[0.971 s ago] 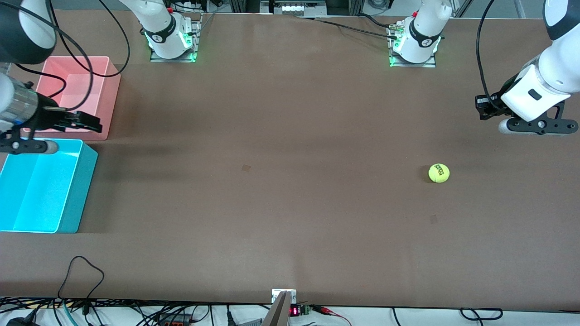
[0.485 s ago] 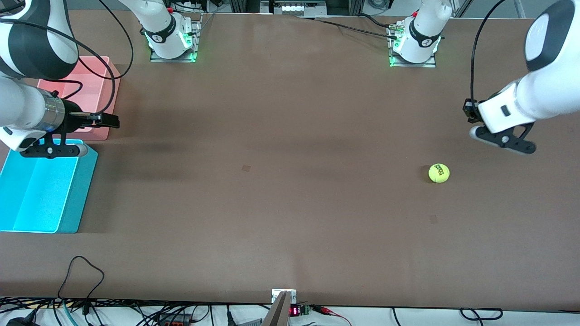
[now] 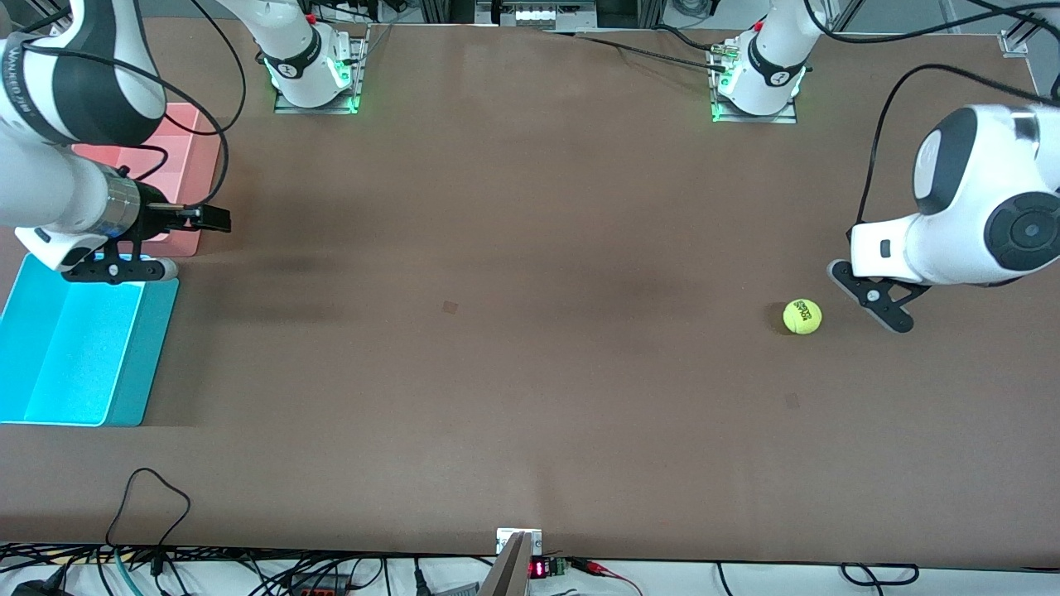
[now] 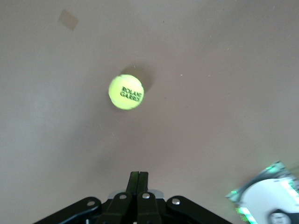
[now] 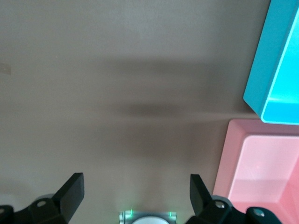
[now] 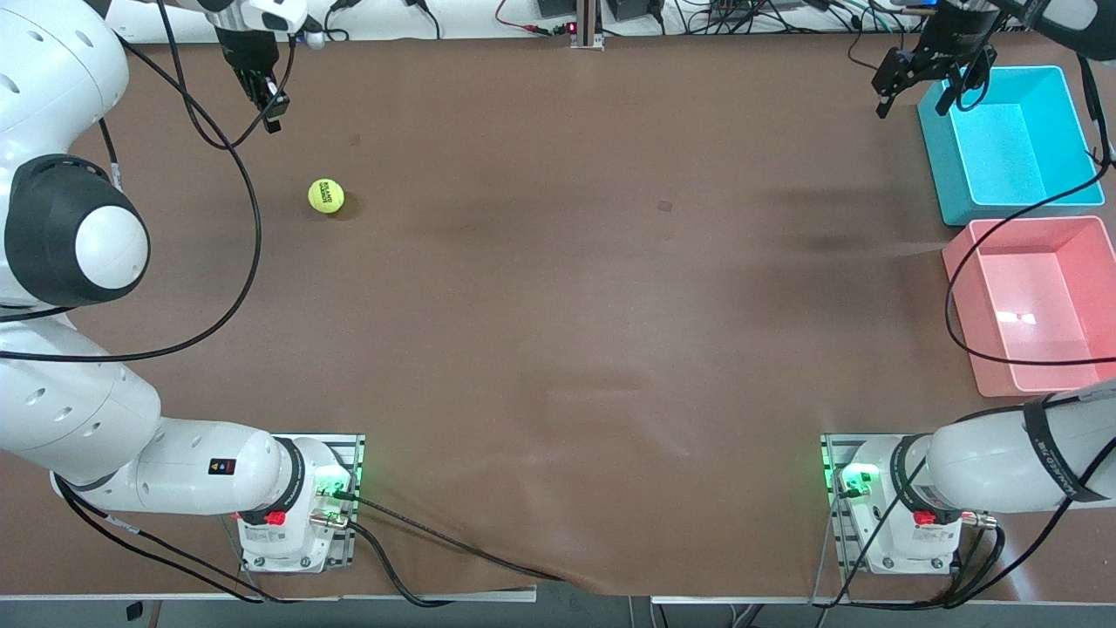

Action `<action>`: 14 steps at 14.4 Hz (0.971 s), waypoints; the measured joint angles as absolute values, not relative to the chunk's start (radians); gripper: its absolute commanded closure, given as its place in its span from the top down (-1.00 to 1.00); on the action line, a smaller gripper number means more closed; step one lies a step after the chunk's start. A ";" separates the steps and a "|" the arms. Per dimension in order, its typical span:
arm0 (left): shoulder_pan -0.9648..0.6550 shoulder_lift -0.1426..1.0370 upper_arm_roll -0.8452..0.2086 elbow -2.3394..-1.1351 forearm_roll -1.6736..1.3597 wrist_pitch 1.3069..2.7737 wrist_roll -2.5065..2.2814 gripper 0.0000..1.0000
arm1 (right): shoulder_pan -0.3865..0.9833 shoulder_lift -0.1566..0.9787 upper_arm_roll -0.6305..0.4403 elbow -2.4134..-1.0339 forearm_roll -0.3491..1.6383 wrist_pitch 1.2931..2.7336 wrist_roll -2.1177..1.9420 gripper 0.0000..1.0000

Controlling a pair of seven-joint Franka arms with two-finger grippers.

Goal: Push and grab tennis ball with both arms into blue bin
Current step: 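Lower the left gripper behind the tennis ball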

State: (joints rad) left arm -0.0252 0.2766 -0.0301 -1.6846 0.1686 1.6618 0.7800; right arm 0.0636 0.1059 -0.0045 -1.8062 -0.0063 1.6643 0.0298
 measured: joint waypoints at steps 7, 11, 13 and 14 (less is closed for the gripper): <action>0.058 0.283 -0.027 -1.870 0.266 2.022 1.214 -1.00 | 0.103 0.031 -0.003 -2.098 -0.007 1.987 0.030 1.00; 0.099 0.305 -0.027 -1.923 0.270 2.103 1.298 -1.00 | 0.102 0.035 -0.006 -2.098 -0.007 1.991 0.030 1.00; 0.108 0.325 -0.027 -1.932 0.270 2.122 1.326 -1.00 | 0.101 0.039 -0.008 -2.097 -0.007 1.994 0.030 1.00; 0.116 0.334 -0.027 -1.944 0.270 2.142 1.336 -1.00 | 0.101 0.041 -0.008 -2.097 -0.007 1.995 0.030 1.00</action>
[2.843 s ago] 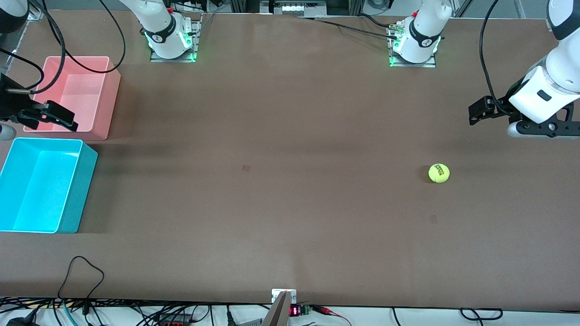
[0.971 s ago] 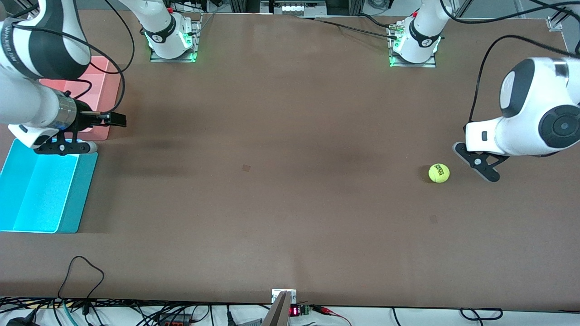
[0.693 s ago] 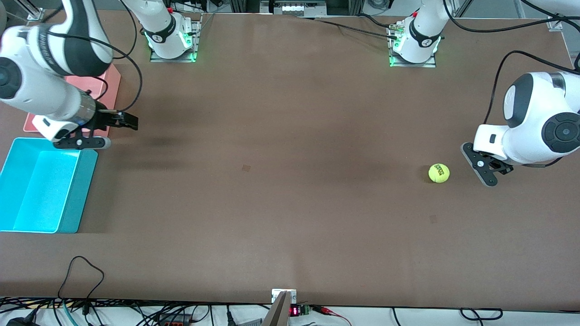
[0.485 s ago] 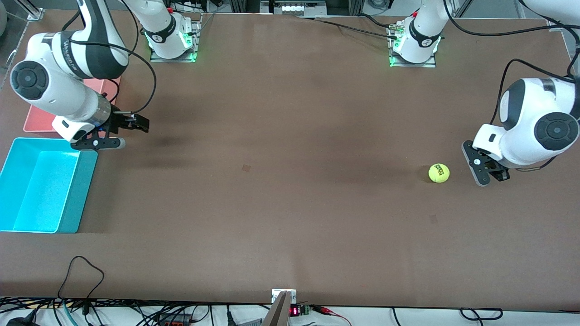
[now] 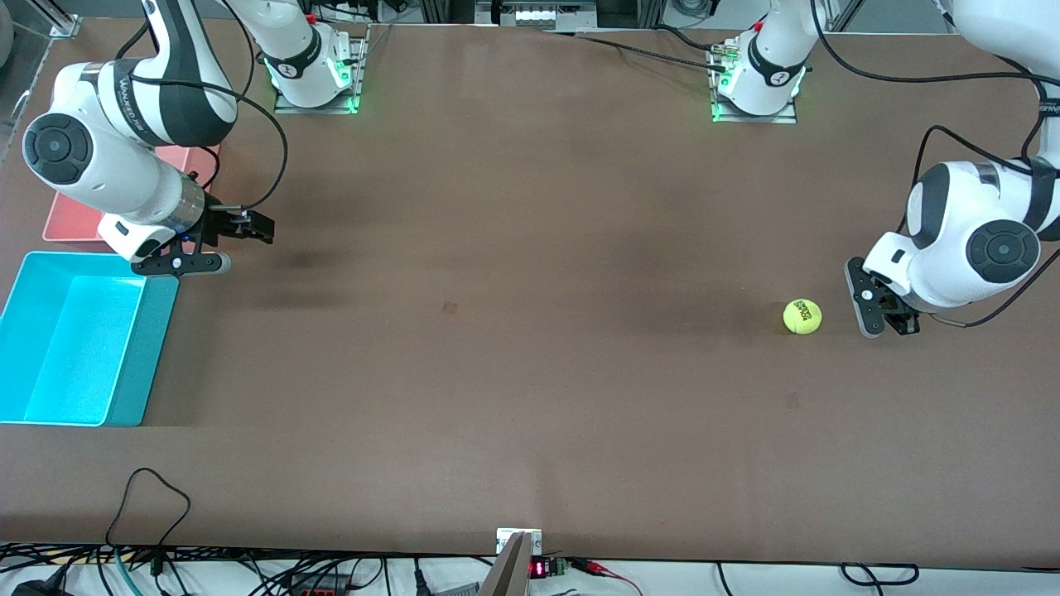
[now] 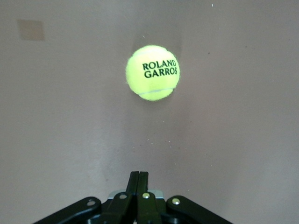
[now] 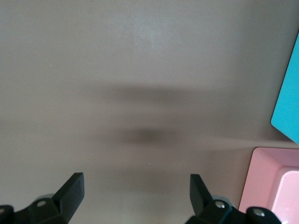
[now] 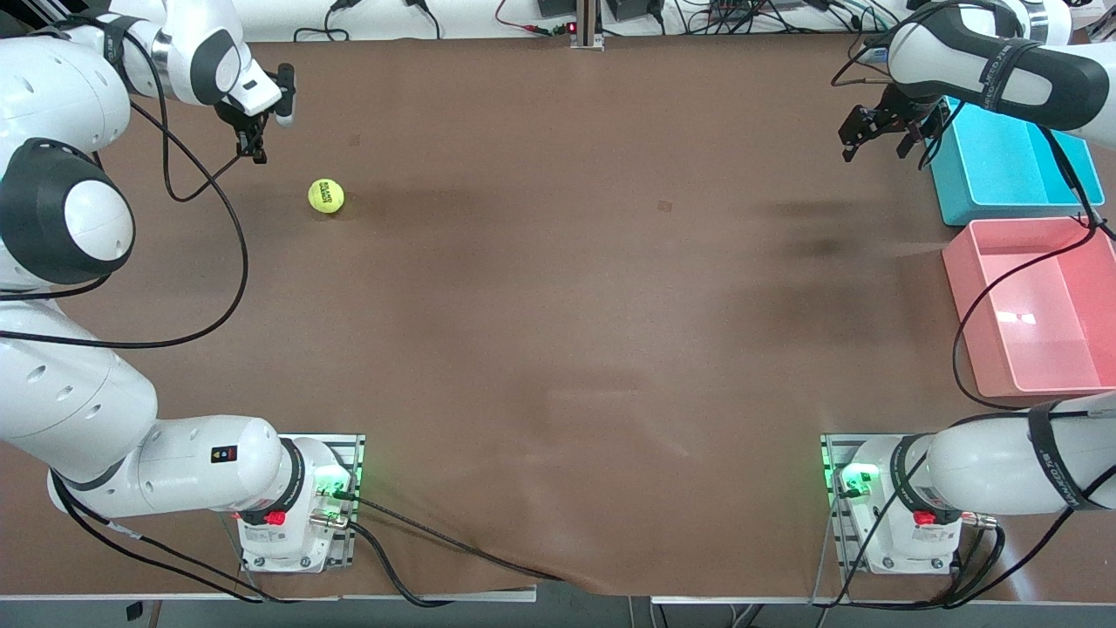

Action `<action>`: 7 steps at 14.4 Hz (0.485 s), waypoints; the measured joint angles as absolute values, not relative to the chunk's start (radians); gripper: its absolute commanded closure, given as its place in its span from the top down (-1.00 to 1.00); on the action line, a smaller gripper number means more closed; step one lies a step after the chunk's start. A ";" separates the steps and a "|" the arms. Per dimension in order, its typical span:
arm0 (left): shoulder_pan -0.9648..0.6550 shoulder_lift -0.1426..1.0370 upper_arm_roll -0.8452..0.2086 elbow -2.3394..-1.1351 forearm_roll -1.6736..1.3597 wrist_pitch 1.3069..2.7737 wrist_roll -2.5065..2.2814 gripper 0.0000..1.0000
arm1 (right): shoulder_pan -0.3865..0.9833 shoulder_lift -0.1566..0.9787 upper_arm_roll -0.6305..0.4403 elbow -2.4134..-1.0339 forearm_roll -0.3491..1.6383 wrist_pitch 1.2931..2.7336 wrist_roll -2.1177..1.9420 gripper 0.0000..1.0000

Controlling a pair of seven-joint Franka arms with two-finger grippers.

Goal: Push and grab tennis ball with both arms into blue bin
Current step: 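Lower the left gripper behind the tennis ball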

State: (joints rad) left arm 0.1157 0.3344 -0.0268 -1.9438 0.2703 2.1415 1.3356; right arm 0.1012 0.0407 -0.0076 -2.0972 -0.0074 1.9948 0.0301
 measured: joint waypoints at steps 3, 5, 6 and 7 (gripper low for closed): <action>0.132 0.358 -0.027 -1.997 0.270 2.235 1.405 -1.00 | 0.101 0.045 -0.008 -2.097 -0.007 1.996 0.030 1.00; 0.152 0.384 -0.027 -2.016 0.270 2.310 1.468 -1.00 | 0.101 0.047 -0.008 -2.097 -0.007 1.996 0.030 1.00; 0.167 0.401 -0.026 -2.019 0.270 2.344 1.487 -1.00 | 0.101 0.048 -0.008 -2.097 -0.007 1.996 0.030 1.00; 0.181 0.418 -0.026 -2.020 0.270 2.378 1.502 -1.00 | 0.101 0.048 -0.008 -2.097 -0.007 1.996 0.030 1.00</action>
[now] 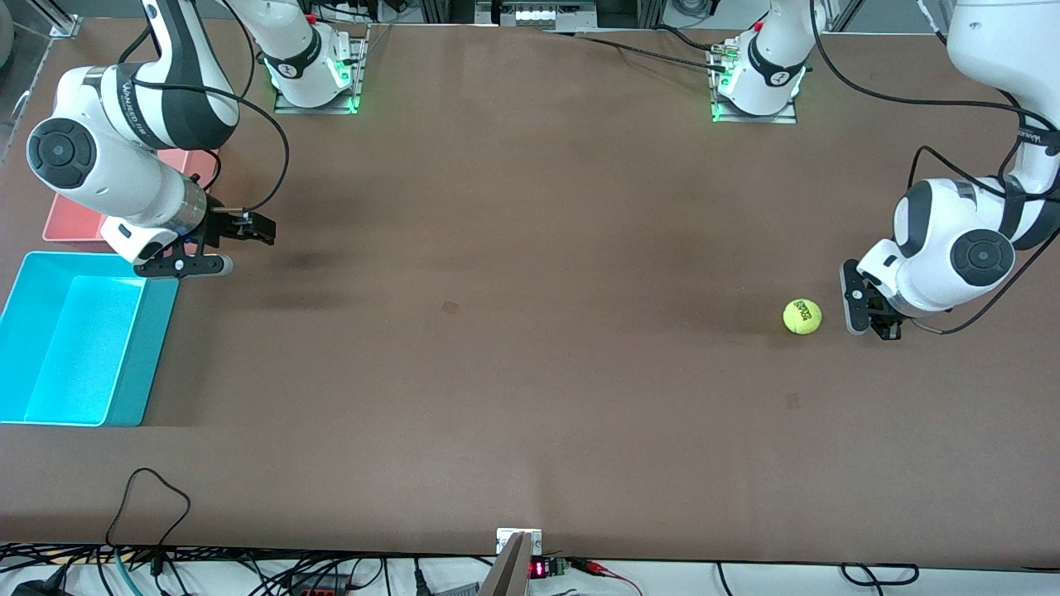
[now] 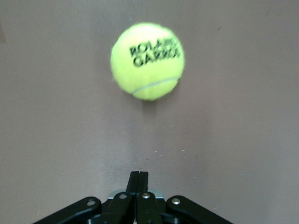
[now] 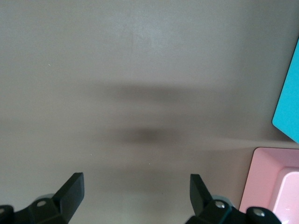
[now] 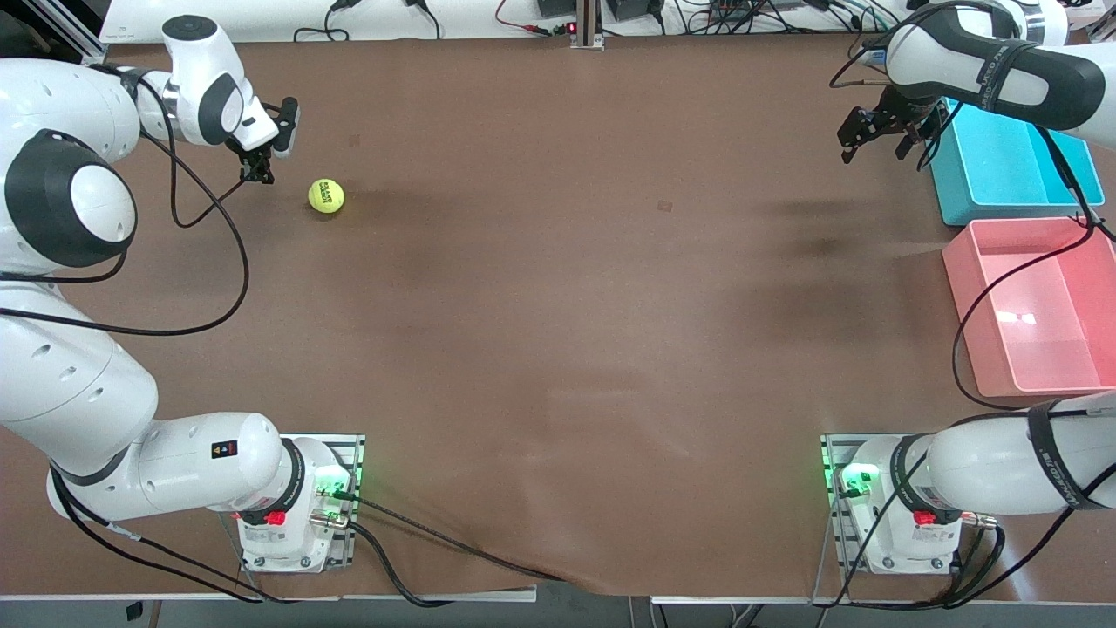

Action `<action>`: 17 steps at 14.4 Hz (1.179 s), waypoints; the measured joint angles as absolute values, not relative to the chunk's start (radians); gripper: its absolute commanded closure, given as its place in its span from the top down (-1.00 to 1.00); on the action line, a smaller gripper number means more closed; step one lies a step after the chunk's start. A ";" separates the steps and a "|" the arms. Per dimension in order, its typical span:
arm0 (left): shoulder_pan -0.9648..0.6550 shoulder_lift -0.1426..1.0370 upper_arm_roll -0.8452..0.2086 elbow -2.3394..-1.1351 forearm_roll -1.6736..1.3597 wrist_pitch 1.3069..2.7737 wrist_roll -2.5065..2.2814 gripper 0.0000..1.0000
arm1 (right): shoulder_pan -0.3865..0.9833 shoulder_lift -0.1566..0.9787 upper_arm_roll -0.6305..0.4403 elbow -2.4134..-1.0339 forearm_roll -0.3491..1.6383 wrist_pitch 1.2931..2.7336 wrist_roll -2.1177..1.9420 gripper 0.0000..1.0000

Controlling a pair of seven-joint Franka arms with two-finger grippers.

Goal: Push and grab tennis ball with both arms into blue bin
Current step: 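Lower the left gripper behind the tennis ball, then push the tennis ball with the left gripper toward the right gripper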

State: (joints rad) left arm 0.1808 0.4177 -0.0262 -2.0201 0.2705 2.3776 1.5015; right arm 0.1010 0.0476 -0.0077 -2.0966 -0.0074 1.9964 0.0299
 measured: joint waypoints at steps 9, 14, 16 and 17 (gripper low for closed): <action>0.190 0.501 -0.137 -2.054 0.270 2.444 1.391 -1.00 | 0.104 0.048 -0.007 -2.094 -0.007 1.996 0.029 1.00; 0.149 0.501 -0.344 -2.053 0.270 2.482 0.978 -1.00 | 0.104 0.048 -0.007 -2.094 -0.008 1.996 0.029 1.00; 0.105 0.494 -0.369 -2.041 0.270 2.482 0.874 -1.00 | 0.104 0.048 -0.007 -2.094 -0.008 1.996 0.029 1.00; 0.100 0.489 -0.370 -2.038 0.270 2.481 0.864 -1.00 | 0.104 0.048 -0.007 -2.094 -0.008 1.996 0.029 1.00</action>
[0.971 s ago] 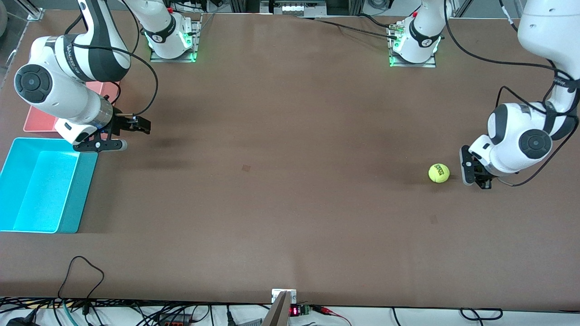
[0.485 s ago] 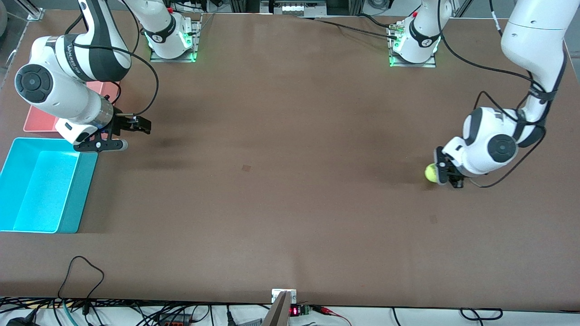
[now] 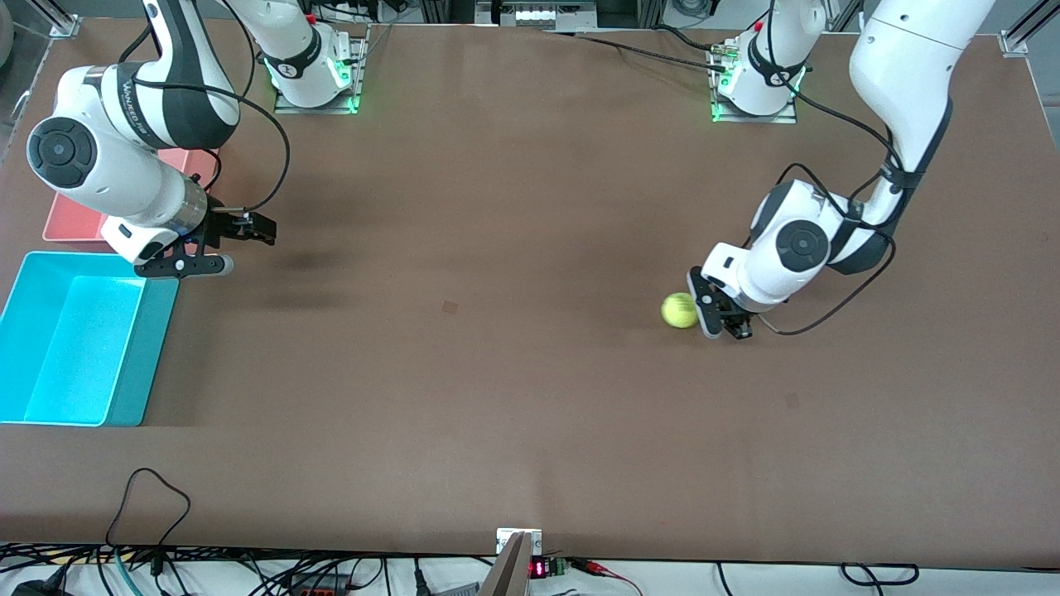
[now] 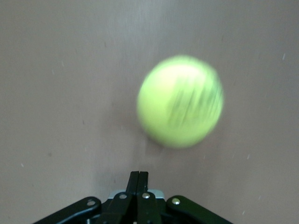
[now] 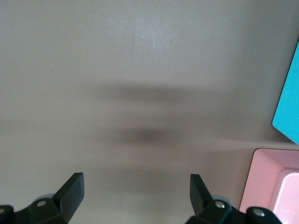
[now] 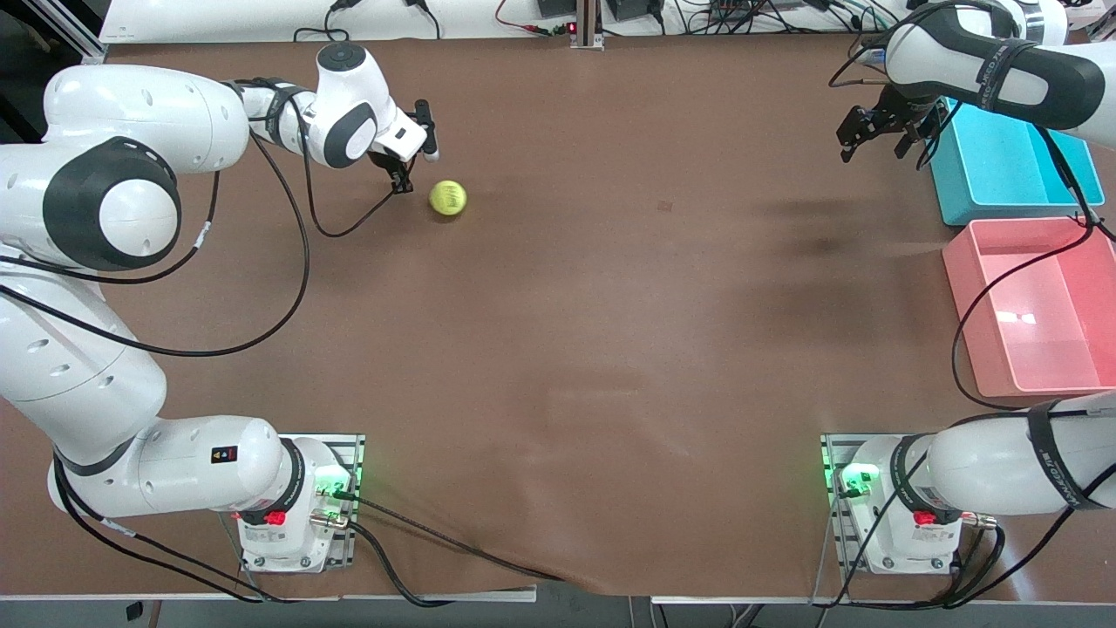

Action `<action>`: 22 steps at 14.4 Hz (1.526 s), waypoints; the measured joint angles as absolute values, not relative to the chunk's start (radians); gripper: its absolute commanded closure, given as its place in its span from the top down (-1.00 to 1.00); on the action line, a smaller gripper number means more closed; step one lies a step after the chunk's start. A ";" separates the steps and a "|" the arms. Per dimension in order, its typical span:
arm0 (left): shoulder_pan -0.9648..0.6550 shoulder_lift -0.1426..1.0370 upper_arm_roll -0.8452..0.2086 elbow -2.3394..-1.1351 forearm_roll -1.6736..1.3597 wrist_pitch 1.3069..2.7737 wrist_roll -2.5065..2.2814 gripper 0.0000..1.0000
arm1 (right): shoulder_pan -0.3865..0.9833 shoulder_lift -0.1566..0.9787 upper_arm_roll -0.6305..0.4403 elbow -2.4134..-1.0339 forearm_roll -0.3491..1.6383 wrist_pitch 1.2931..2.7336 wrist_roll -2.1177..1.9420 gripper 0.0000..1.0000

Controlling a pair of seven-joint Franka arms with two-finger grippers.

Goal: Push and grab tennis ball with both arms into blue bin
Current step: 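Push the tennis ball with the left gripper toward the right gripper, then lower the right gripper over the rolling ball while the left gripper withdraws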

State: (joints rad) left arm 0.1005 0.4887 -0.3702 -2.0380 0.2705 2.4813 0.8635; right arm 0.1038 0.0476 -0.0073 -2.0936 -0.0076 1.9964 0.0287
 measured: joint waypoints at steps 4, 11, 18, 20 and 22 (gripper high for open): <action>0.198 0.442 -0.364 -2.015 0.270 2.345 0.932 -1.00 | 0.104 0.048 -0.007 -2.093 -0.008 1.996 0.029 1.00; 0.234 0.339 -0.369 -1.717 0.270 1.784 0.971 -1.00 | 0.106 0.061 -0.007 -2.093 -0.008 1.996 0.029 1.00; 0.230 0.340 -0.367 -1.574 0.270 1.629 0.938 -1.00 | 0.133 0.078 -0.003 -2.094 -0.007 1.996 0.029 1.00; 0.231 0.340 -0.366 -1.541 0.270 1.576 0.885 -0.93 | 0.140 0.095 -0.003 -2.096 -0.007 1.996 0.029 1.00; 0.230 0.340 -0.367 -1.492 0.270 1.499 0.785 0.08 | 0.141 0.111 -0.003 -2.099 -0.007 1.996 0.029 1.00</action>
State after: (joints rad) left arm 0.2297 0.3398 -0.3672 -1.4921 0.2704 1.4989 0.7855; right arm 0.1409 0.1114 -0.0029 -2.0986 -0.0070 1.9956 0.0291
